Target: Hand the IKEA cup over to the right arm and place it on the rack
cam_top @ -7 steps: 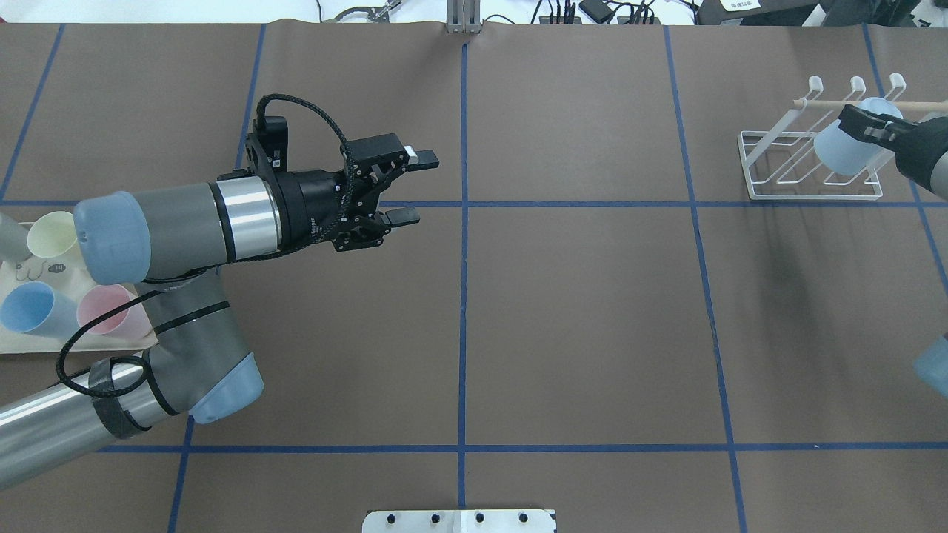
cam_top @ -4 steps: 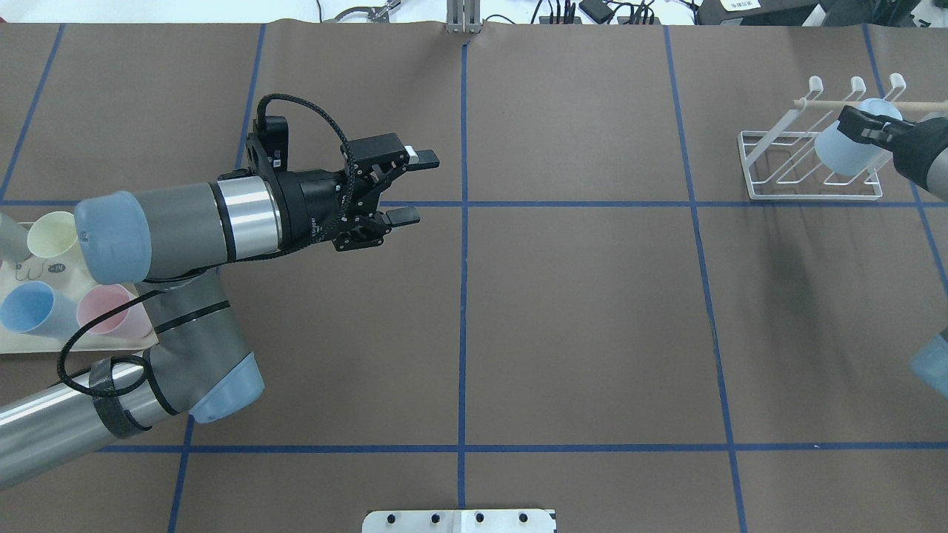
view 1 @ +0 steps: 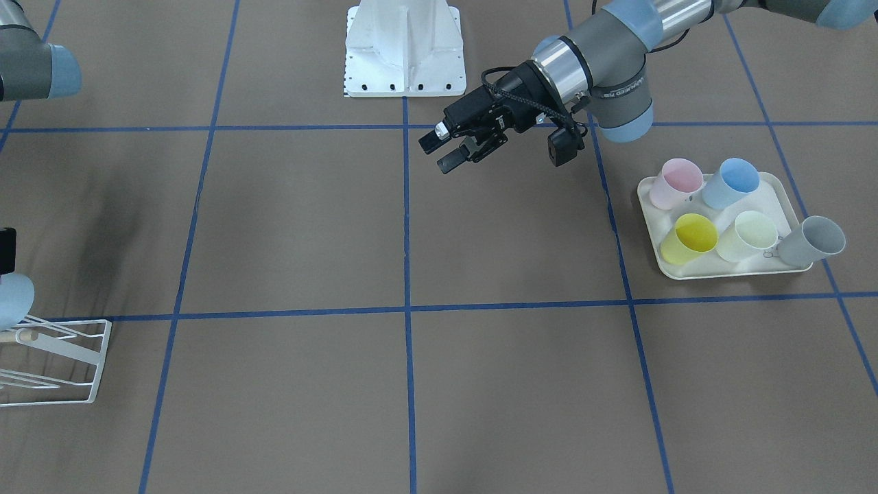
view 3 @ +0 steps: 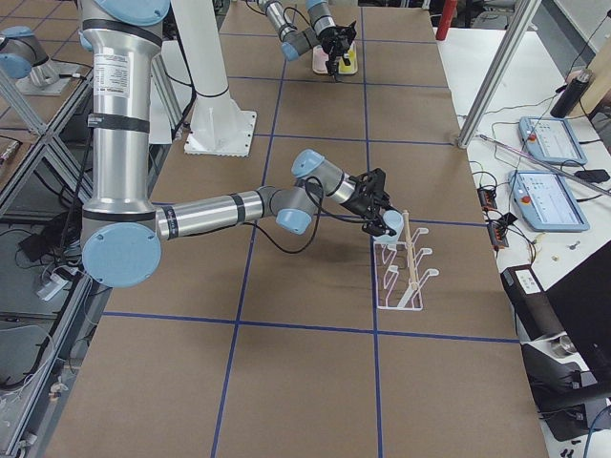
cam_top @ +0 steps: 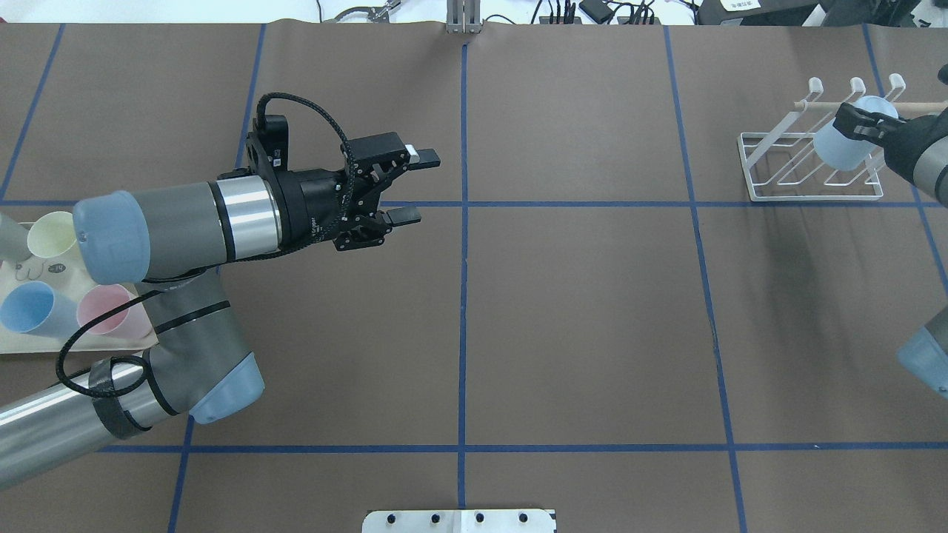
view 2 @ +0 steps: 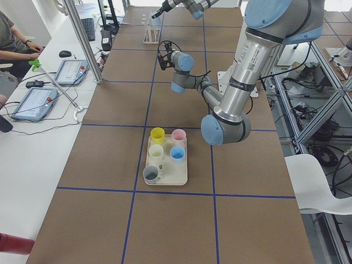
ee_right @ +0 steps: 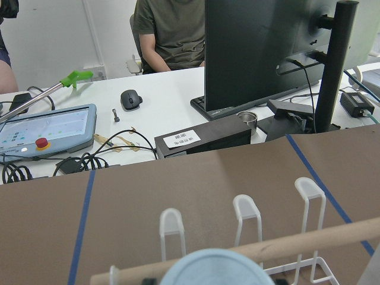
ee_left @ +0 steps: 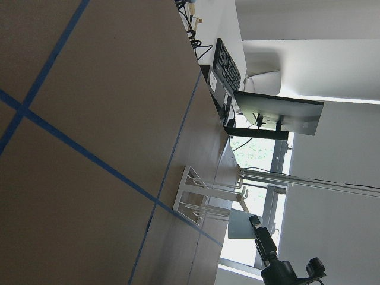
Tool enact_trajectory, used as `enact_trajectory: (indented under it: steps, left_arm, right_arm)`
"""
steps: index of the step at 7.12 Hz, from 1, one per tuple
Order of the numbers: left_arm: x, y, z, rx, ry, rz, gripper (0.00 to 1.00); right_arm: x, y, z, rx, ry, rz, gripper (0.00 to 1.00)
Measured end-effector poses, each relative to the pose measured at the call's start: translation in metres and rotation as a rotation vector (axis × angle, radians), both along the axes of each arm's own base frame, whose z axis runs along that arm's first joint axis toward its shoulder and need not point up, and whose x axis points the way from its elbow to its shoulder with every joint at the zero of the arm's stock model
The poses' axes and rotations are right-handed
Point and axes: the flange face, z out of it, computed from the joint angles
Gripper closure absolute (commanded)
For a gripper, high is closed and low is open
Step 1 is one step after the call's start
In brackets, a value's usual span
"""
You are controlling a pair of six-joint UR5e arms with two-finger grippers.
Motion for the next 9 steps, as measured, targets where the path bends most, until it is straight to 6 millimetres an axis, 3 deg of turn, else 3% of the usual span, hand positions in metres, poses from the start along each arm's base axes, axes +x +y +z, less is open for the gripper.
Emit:
enact_trajectory:
  steps: [2,6,8,9]
  left_arm:
    - [0.000,0.000,-0.004,-0.004,-0.006,0.000,0.01]
    - [-0.004,-0.003,-0.001,0.013,-0.026,-0.016,0.01]
    - [-0.019,-0.004,0.015,0.107,-0.156,-0.072,0.01]
    - [-0.036,-0.004,0.023,0.181,-0.293,-0.099,0.01]
  right_arm:
    - [-0.004,0.001,0.001,-0.002,-0.004,-0.007,0.00]
    - [-0.012,0.003,0.009,-0.018,-0.009,-0.016,0.00]
    - [-0.015,0.005,0.001,-0.009,-0.025,-0.031,0.00]
    - [-0.016,0.009,-0.012,-0.001,-0.057,-0.054,0.00]
